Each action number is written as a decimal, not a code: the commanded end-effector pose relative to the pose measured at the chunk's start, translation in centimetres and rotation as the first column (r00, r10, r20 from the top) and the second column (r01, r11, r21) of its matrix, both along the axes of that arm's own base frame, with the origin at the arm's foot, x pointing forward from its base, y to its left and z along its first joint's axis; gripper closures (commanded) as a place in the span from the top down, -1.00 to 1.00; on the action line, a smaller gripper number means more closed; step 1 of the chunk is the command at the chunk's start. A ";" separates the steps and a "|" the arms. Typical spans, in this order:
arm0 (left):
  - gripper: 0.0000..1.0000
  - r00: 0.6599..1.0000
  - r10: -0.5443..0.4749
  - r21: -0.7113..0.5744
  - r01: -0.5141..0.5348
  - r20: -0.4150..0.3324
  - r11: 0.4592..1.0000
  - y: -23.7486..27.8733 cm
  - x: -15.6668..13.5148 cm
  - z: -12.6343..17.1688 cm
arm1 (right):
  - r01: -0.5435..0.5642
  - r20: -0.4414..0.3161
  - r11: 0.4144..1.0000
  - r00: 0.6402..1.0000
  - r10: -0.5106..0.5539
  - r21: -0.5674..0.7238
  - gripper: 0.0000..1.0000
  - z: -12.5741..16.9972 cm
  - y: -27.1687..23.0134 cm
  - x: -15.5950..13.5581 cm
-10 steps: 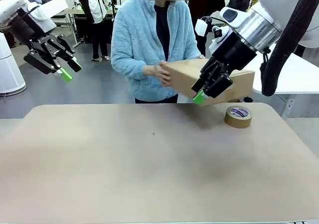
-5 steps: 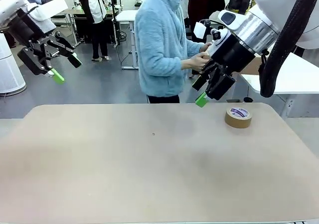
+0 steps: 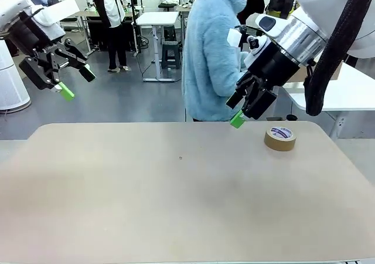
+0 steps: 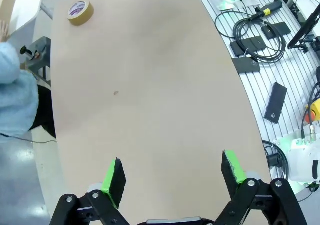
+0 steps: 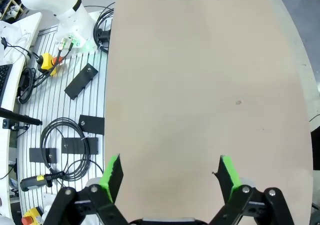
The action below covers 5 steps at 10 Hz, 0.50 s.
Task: Wrap the clocks to prevent damage.
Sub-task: After the human seals the box with tape, release both hands from the side flaps of the Package Box.
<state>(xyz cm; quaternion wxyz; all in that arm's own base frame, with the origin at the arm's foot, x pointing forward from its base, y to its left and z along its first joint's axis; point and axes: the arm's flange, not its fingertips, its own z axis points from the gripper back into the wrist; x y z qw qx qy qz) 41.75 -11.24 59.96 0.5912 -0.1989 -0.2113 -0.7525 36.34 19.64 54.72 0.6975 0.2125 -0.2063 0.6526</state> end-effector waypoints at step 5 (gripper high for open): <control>1.00 0.973 0.221 -0.185 -0.229 -0.061 0.956 3.5 -0.6 -2.5 | 0.115 0.040 0.965 0.991 -0.128 0.235 1.00 -2.3 -5.5 0.8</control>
